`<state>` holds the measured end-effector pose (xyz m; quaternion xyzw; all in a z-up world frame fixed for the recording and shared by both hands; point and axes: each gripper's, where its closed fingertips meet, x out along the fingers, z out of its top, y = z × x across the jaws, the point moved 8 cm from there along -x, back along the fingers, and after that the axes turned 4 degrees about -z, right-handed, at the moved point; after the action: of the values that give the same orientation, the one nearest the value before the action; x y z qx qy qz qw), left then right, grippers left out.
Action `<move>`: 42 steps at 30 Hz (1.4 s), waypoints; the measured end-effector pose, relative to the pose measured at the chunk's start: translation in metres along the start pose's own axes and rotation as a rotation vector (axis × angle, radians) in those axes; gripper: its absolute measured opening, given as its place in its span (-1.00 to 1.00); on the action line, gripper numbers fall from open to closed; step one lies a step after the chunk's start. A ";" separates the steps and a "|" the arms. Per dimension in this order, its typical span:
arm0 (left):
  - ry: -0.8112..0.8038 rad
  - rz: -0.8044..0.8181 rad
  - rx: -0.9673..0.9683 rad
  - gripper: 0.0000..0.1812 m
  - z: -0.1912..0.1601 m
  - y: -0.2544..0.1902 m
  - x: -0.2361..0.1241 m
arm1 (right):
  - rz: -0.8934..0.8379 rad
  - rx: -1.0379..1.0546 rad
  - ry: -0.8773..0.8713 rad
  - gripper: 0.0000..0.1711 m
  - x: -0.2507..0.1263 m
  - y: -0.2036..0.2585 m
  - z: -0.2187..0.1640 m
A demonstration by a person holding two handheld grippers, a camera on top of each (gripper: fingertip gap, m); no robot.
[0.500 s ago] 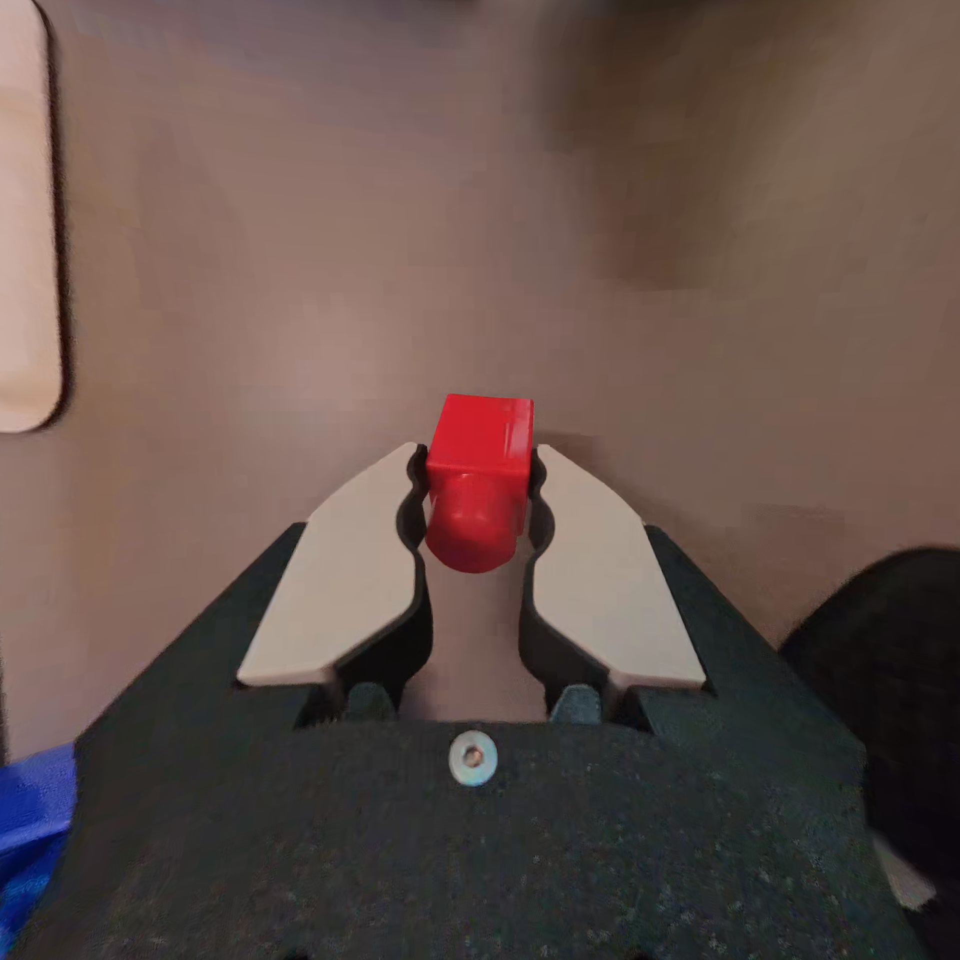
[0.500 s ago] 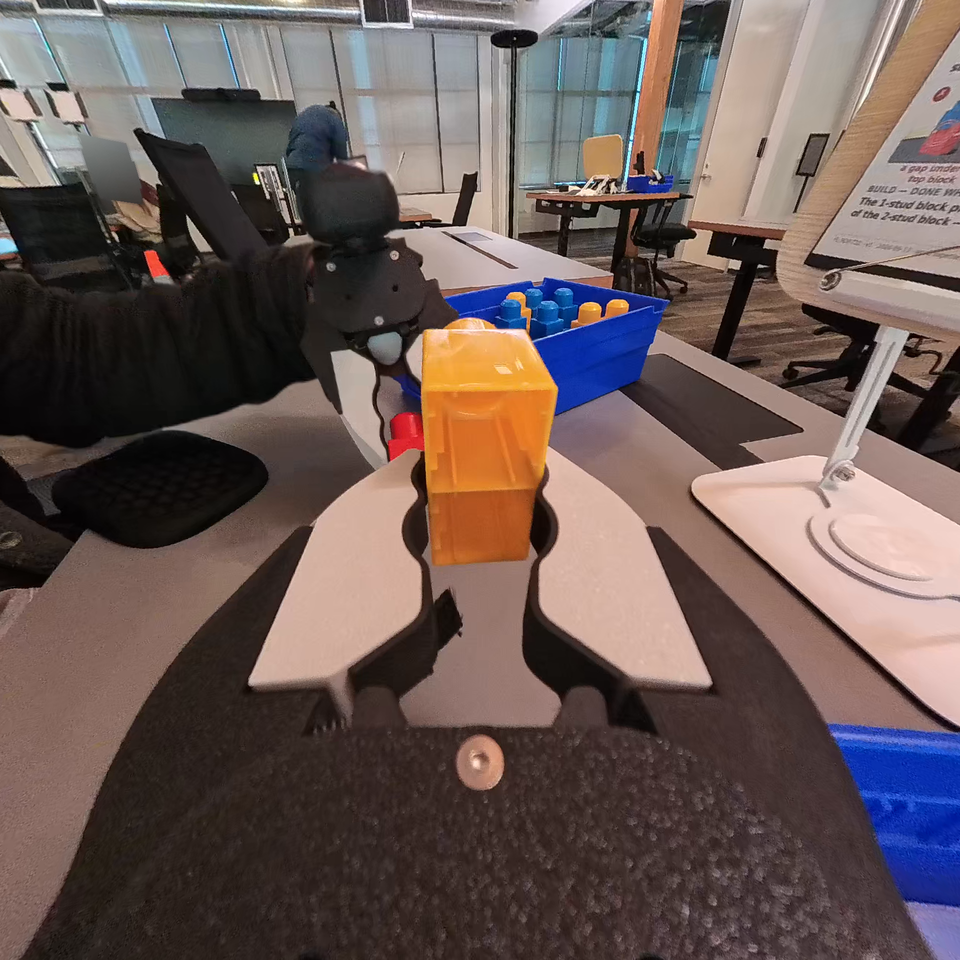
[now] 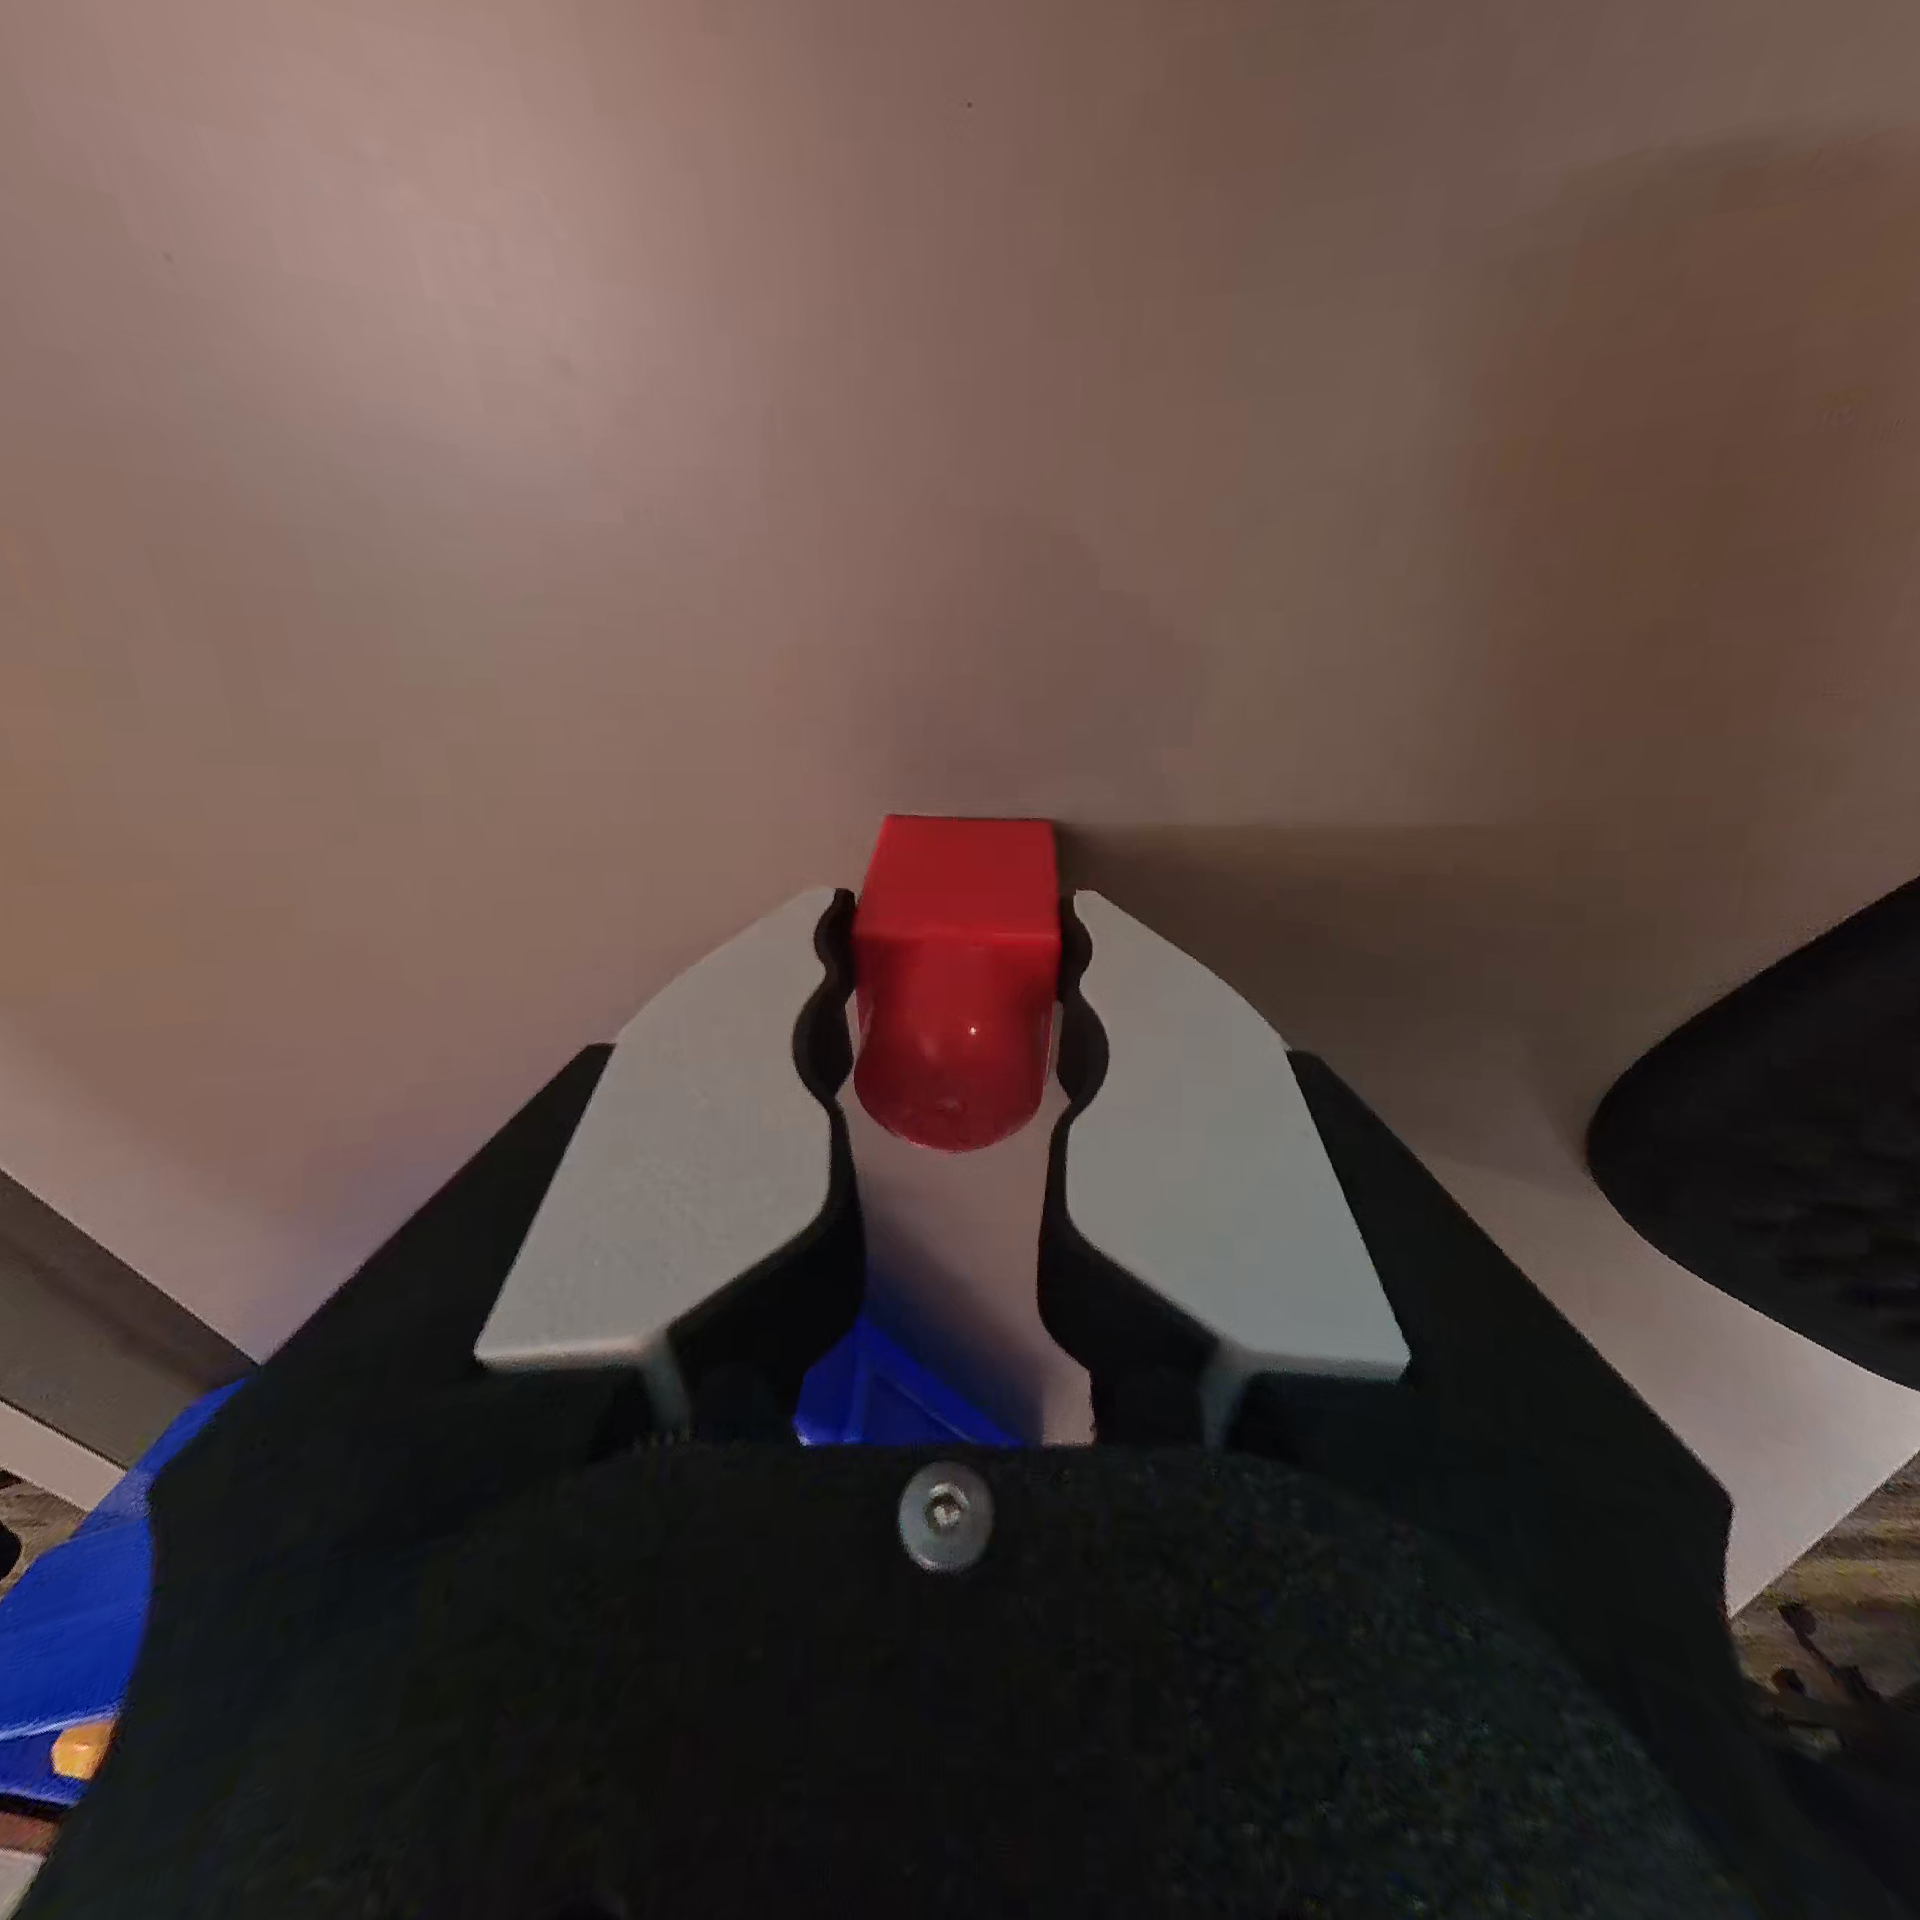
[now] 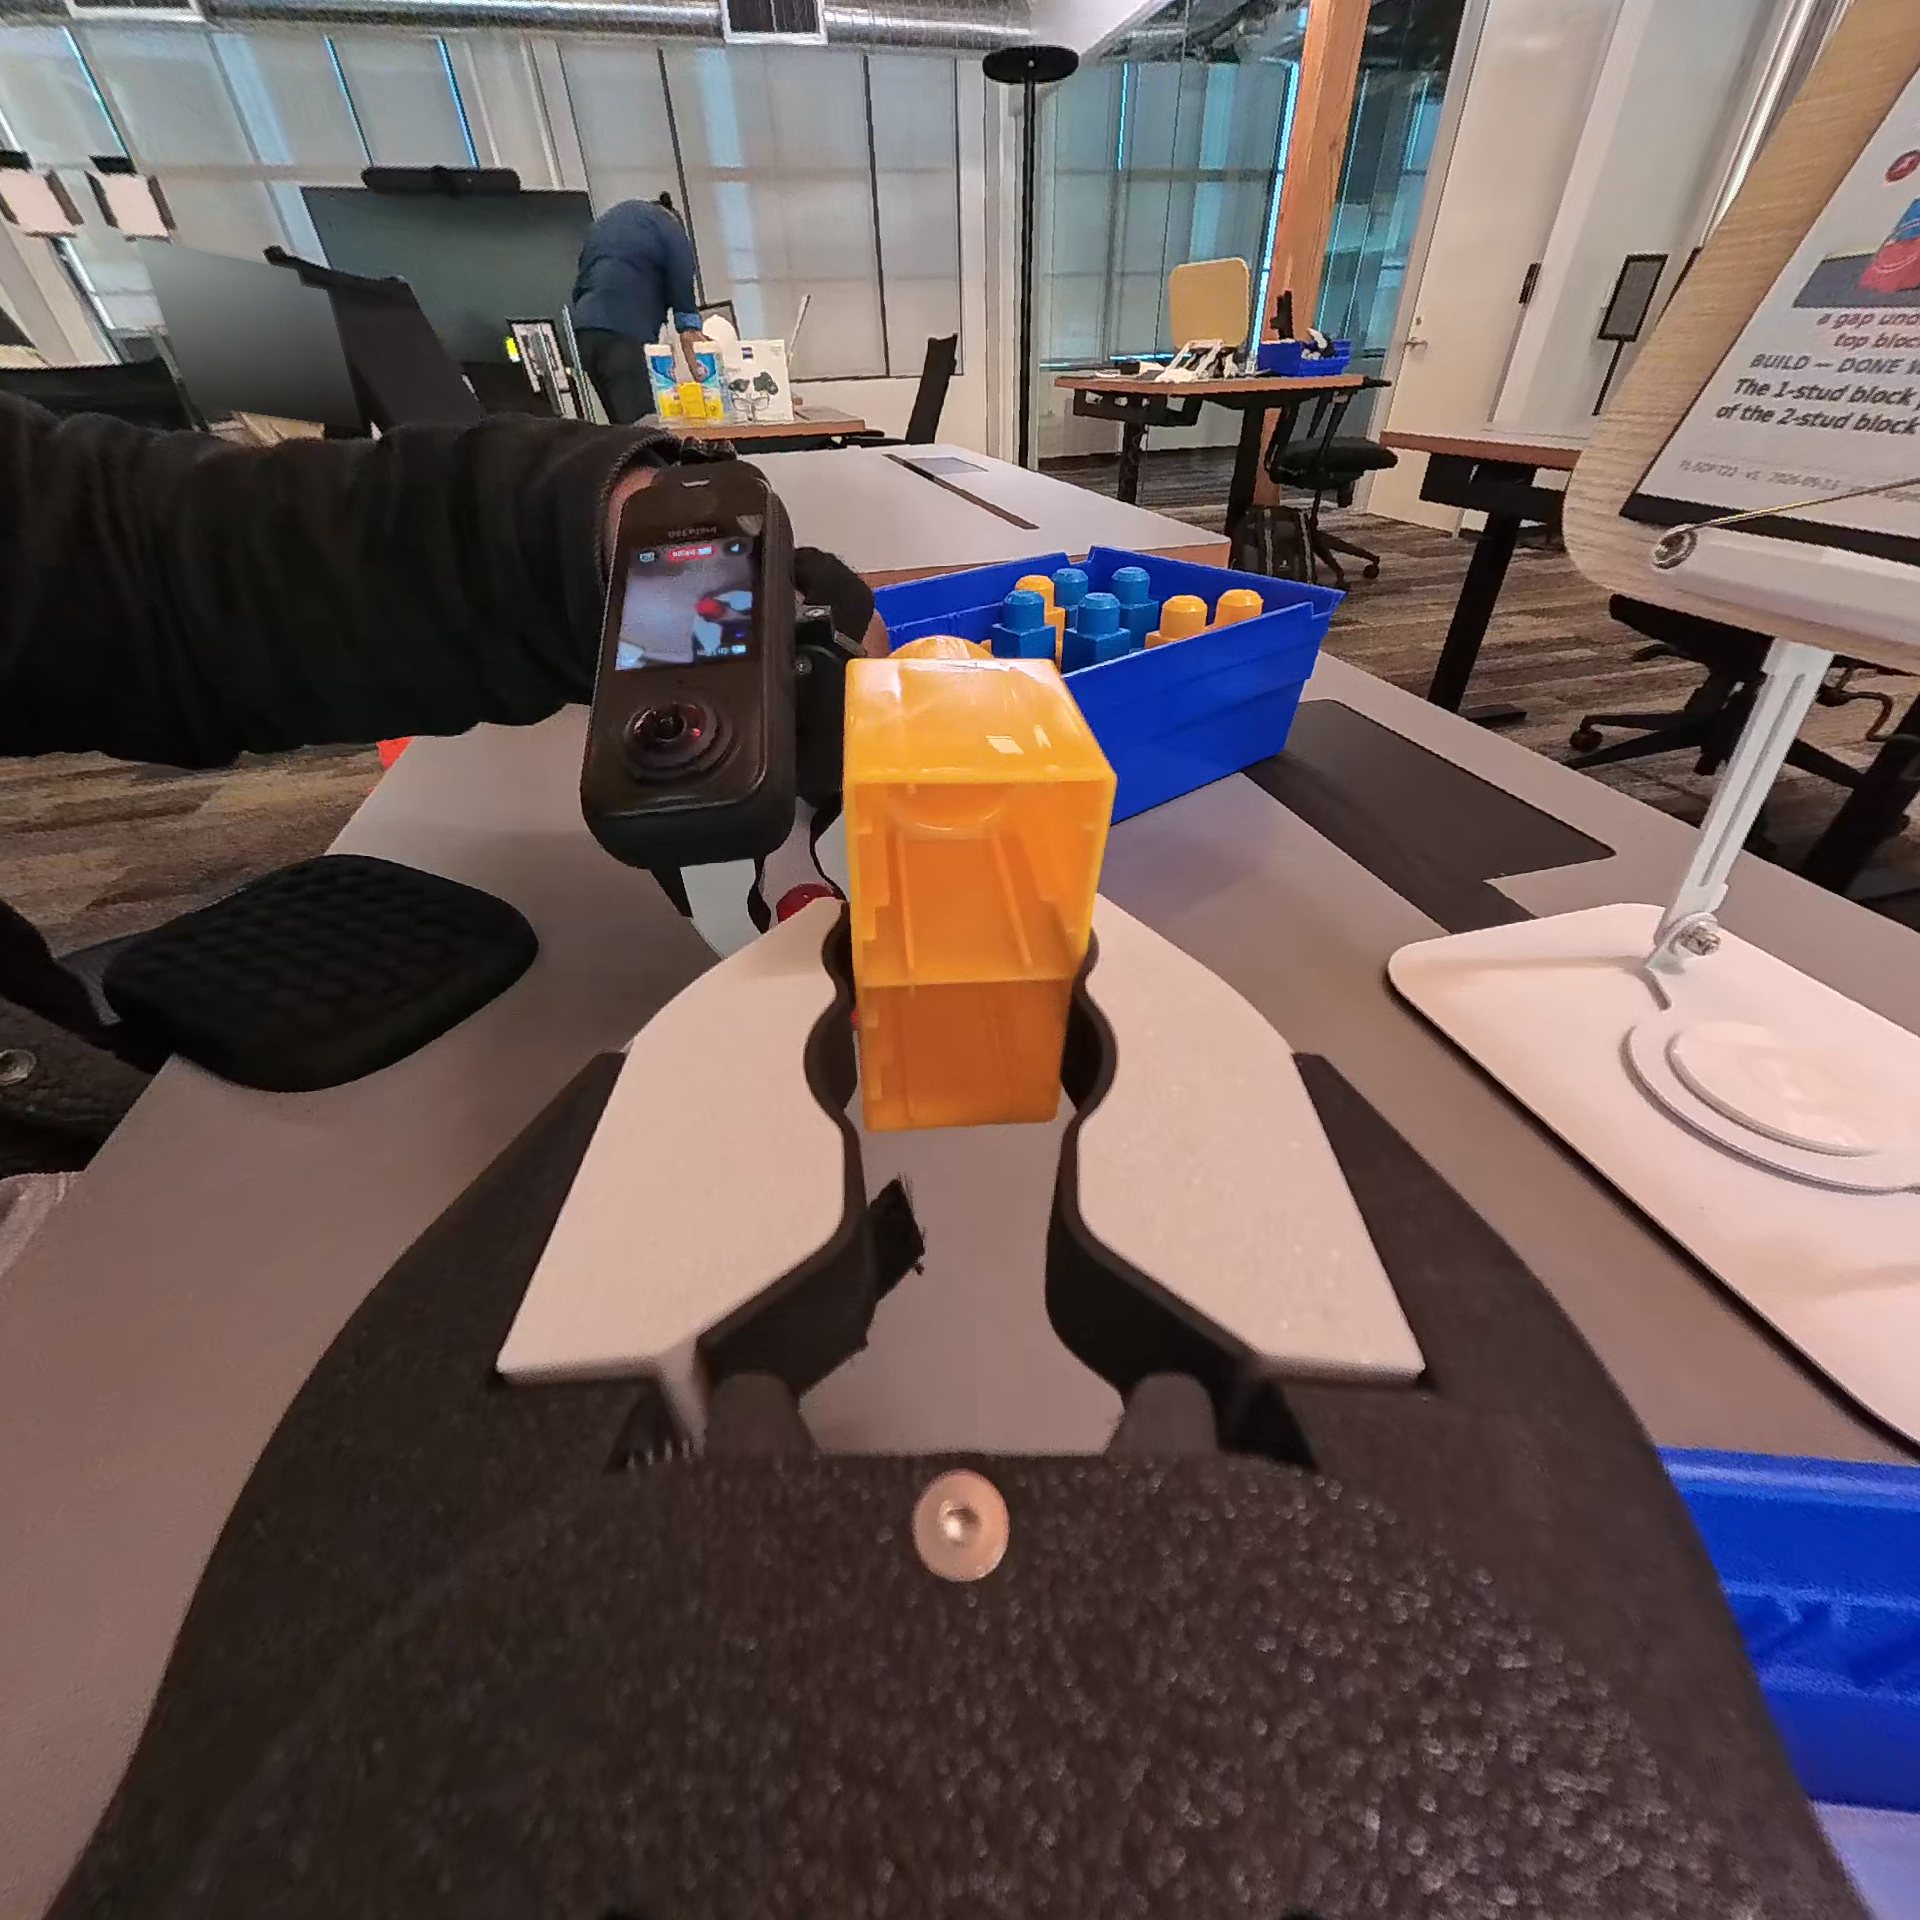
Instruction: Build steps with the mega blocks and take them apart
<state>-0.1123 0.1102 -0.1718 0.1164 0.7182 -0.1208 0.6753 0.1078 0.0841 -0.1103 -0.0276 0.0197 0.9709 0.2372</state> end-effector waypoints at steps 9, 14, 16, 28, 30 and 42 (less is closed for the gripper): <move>-0.040 -0.003 0.000 -0.59 -0.001 -0.001 0.000 | 0.000 0.000 0.003 -0.57 0.000 0.000 -0.001; -0.085 0.017 -0.019 -0.36 -0.001 -0.003 -0.010 | 0.000 0.001 0.002 -0.57 0.000 0.000 -0.001; -0.137 0.026 -0.026 -0.33 0.000 -0.004 -0.019 | -0.001 0.000 -0.001 -0.57 0.000 0.000 0.000; -1.204 0.265 -0.216 -0.44 0.007 0.000 -0.098 | 0.087 0.136 -0.232 -0.57 -0.006 0.006 0.020; -1.356 0.233 -0.253 -0.47 0.013 -0.003 -0.098 | 0.117 0.171 -0.285 -0.57 -0.006 0.009 0.024; -1.695 0.164 -0.254 -0.48 0.065 -0.019 -0.089 | 0.214 0.253 -0.387 -0.57 0.012 0.029 0.027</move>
<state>-0.0521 0.0700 -0.0860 -0.0382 -0.0309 -0.0365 0.9981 0.0831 0.0653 -0.0838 0.1908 0.0979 0.9675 0.1340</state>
